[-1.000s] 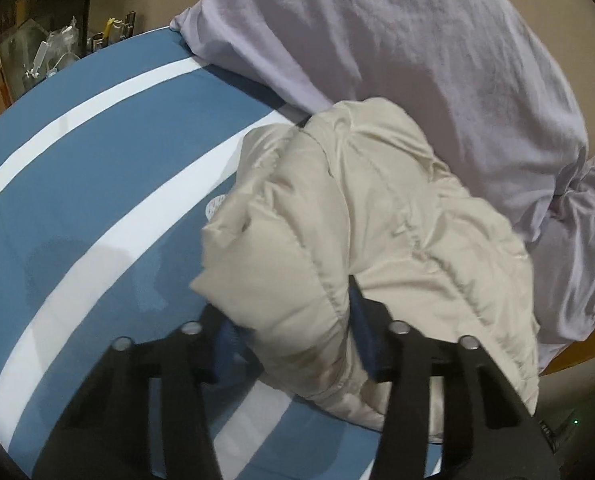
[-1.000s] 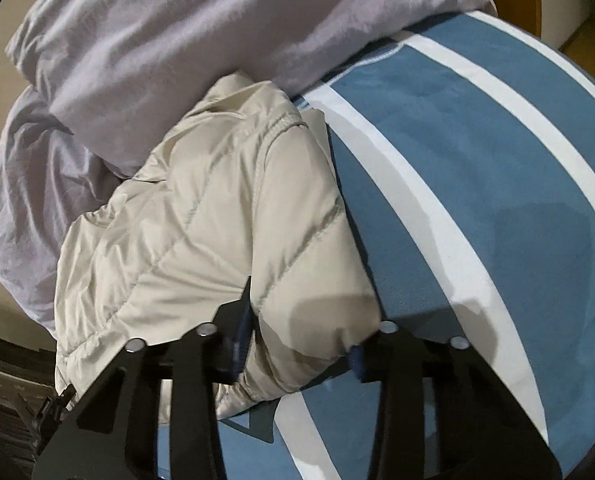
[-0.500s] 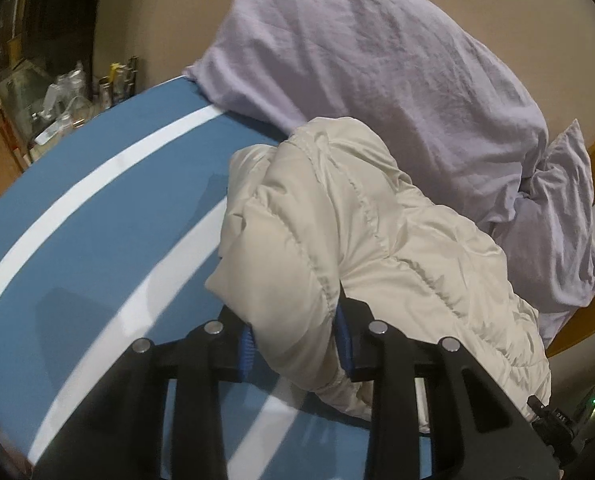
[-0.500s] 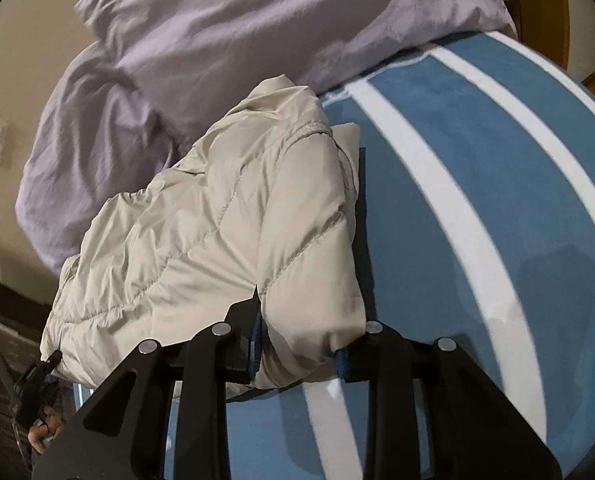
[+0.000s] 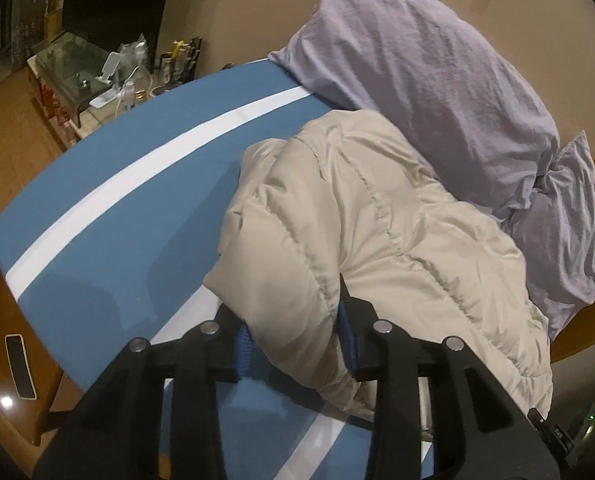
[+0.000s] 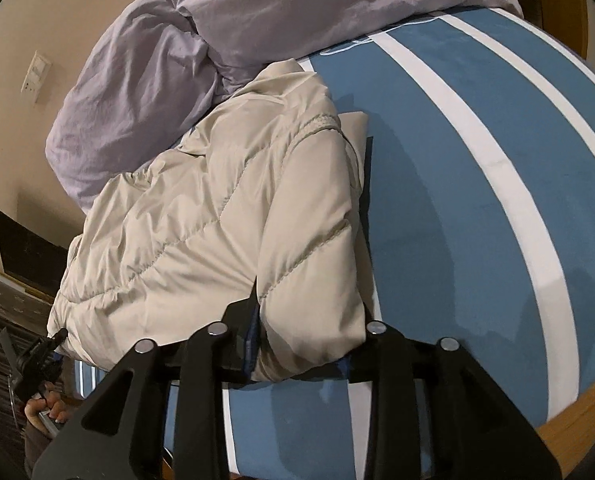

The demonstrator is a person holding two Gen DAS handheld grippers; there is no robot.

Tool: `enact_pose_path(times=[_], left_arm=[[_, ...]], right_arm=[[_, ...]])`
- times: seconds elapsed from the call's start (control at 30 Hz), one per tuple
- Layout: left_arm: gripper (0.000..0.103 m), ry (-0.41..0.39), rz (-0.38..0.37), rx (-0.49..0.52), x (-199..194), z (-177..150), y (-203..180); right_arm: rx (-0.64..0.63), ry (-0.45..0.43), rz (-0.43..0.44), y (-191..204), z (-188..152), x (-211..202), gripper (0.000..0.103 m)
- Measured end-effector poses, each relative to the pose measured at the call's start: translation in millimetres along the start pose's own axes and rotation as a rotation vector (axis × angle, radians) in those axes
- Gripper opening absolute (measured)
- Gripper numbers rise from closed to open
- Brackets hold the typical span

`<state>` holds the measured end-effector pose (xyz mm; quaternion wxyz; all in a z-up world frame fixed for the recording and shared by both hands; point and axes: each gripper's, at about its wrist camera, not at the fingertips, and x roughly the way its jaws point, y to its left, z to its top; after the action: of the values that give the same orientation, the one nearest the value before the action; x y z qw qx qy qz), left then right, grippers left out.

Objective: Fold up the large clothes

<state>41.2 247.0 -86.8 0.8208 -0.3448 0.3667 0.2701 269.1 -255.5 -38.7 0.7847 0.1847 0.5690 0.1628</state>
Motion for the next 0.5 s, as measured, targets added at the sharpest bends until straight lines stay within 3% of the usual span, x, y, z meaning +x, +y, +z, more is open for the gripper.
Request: enact_pose_path(times=[0.1, 0.17, 0.27, 0.5], left_arm=[[0.046, 0.002, 0.023, -0.014, 1.8, -2.3, 3.2], [0.053, 0.003, 0.027, -0.018, 2.2, -3.9, 5.0], [0.071, 0.005, 0.043, -0.017, 5.0, -6.2, 4.7], [0.084, 0.014, 0.037, -0.062, 16.2, -8.2, 2.7]], right_arm=[[-0.009, -0.028, -0.076, -0.4, 3.1, -10.2, 0.057], [-0.031, -0.082, -0.131, 0.8, 9.2, -21.4, 0.062], [-0.065, -0.109, -0.164, 8.0, 20.4, -25.5, 0.064], [-0.239, -0.097, -0.147, 71.7, 38.0, -7.2, 0.067]])
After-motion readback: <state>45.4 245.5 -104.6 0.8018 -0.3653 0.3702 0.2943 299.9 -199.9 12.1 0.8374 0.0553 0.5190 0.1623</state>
